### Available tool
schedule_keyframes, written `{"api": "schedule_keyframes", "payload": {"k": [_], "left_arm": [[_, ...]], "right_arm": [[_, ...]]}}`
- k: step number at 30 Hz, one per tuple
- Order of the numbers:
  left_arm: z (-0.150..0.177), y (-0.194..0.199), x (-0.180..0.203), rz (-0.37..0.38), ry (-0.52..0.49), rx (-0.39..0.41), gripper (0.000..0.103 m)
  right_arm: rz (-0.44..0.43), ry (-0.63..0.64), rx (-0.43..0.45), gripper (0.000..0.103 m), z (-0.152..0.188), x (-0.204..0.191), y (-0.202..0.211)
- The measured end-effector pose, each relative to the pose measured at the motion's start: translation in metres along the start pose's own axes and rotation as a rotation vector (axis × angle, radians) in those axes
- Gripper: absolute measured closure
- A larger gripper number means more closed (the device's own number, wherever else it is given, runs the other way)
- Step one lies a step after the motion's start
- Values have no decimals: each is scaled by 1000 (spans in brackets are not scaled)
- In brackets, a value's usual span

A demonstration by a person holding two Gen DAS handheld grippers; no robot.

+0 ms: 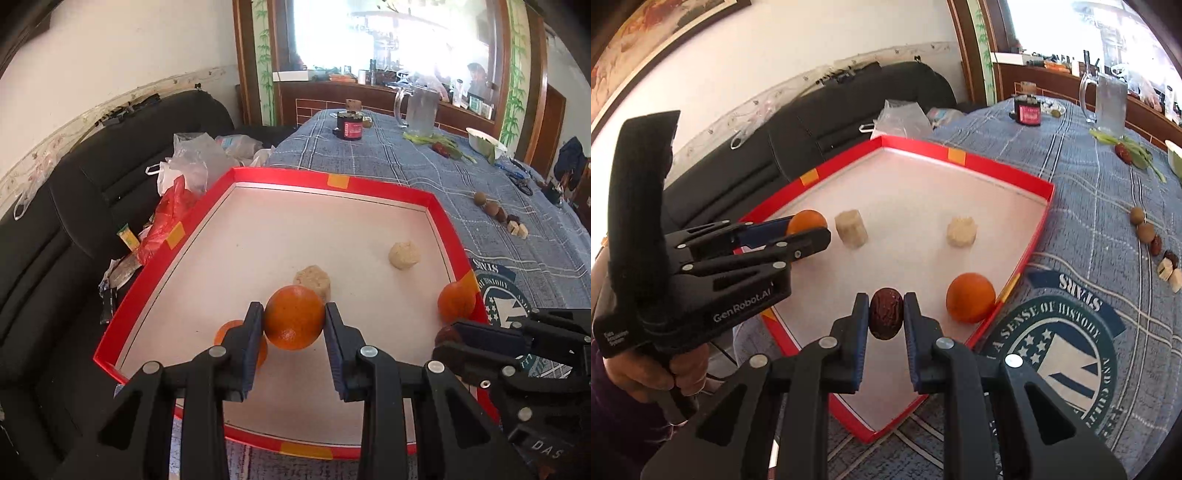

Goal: Organize fruits
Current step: 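Carry the orange and date into the tray and open both grippers, then grasp a beige pastry cake with the right gripper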

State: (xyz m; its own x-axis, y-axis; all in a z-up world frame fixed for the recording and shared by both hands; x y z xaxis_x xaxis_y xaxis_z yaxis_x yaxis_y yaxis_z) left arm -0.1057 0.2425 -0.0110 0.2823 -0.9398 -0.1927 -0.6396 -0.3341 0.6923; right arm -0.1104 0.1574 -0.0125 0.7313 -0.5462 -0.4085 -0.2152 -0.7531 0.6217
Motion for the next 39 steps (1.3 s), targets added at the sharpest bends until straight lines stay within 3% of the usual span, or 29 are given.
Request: {"api": "schedule_keyframes", "payload": {"k": [7,15,19,22,32,39], "left_arm": [[2,-3,10,7,-17,-14,71],[2,-6,14,-34,-39,-19,70],[1,-4,14,-40,-35,-23,56],[0,-2,11,-63,-27,-20,42],[-3,4,19,-63,-14,-32,40],[-8,11,37,-46,-35,-15,37]], "right_arm": [[15,-9,-28,82,11,5,-10],[27,8,-24,82,15,7,-8],[12,17,-21,81,16,4,-2],[2,10,10,80,13,7,7],[28,-83,123,71,5,44,49],[104,-179,178,71,10,96,87]]}}
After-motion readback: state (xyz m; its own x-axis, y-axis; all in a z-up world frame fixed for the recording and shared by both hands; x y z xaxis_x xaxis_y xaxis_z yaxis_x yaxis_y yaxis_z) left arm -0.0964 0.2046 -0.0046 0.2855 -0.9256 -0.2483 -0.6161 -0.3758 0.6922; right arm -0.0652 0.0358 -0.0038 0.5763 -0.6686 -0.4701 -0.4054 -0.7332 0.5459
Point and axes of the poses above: each gripper's, at about its wrist camera, not at the fingertips, and y roughly against the way its jaws point, x to its right, z to its underside, the point moved 8 cm from there along -y, roughly the way its jaws point, and after that the axes turned 11 degrees about -z, right-handed, at the moved point
